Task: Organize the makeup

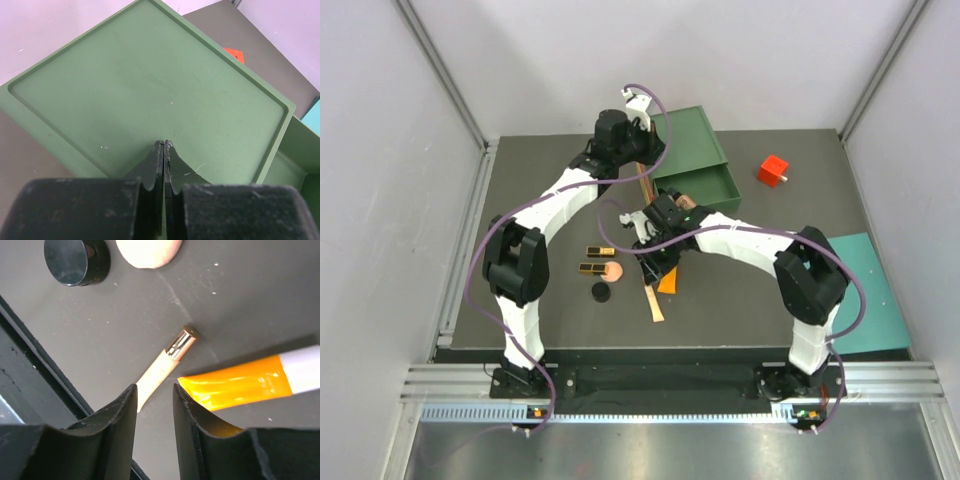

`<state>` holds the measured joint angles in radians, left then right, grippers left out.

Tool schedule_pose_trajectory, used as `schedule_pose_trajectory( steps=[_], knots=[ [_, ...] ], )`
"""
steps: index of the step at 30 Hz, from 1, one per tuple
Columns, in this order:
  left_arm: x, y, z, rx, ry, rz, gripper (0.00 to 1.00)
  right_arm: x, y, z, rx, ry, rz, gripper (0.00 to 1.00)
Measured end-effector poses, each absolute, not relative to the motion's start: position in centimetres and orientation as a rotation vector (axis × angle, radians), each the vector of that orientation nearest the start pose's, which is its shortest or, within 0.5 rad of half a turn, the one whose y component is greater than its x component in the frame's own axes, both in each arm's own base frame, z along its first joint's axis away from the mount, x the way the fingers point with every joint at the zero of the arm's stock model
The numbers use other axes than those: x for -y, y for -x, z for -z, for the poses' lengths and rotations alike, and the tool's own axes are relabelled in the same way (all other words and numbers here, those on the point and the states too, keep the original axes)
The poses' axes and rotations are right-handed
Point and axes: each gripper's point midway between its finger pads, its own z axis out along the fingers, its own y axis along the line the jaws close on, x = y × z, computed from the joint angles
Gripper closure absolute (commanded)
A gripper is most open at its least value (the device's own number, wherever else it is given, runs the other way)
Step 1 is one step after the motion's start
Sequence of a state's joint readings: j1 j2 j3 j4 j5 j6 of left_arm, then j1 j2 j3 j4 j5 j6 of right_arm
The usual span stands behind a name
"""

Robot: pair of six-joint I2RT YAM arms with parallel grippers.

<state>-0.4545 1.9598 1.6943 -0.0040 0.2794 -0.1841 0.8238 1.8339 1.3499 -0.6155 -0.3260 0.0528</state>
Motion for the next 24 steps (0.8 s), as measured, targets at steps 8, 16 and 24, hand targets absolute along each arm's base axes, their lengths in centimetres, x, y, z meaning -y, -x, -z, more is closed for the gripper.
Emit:
schedule_pose_trajectory(
  steps=[8, 16, 24],
  knots=[
    [31.0, -50.9, -24.8, -1.833, -0.454, 0.698, 1.00, -34.7, -23.2, -6.1, -2.563, 1.193, -0.739, 0.61],
    [31.0, -50.9, -24.8, -1.834, -0.458, 0.692, 1.00, -35.2, -23.0, -4.6, -2.612, 1.224, -0.730, 0.57],
    [30.9, -51.0, -24.8, -1.832, -0.463, 0.678, 1.00, -35.0, -23.1, -2.8, -2.674, 1.251, -0.652, 0.64]
  ],
)
